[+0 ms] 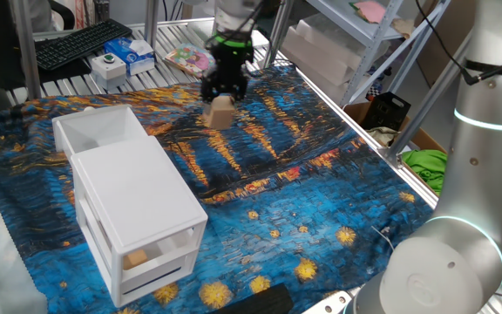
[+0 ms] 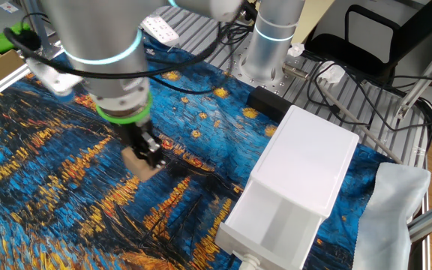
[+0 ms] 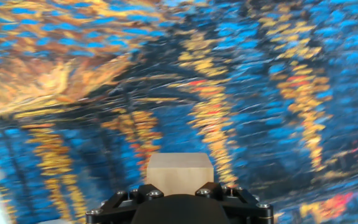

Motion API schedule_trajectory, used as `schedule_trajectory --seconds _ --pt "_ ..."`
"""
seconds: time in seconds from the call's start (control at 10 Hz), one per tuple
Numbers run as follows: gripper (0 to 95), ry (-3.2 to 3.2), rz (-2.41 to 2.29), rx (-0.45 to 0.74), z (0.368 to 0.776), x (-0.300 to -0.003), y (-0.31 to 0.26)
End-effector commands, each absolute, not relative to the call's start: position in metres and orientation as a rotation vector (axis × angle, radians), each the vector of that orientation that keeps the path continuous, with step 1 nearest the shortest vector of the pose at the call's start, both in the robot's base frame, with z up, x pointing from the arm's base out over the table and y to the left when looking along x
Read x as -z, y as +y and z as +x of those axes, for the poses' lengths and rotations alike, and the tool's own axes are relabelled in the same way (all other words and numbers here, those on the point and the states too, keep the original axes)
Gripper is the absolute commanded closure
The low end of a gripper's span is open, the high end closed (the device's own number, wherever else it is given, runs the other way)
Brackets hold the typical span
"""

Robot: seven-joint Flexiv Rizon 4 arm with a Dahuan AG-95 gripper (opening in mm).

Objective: Put things in the drawer

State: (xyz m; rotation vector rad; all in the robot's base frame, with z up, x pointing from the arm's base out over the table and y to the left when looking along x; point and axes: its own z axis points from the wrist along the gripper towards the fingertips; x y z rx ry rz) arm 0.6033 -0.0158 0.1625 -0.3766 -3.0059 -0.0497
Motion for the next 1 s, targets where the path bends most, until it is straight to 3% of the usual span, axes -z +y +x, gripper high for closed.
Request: schedule_trajectory --seconds 0.1,1.0 --pt "95.0 -3.012 -0.370 0.060 0.597 -0.168 -0.003" --pt "95.0 -3.032 -0.240 0.059 0.564 -0.190 0.047"
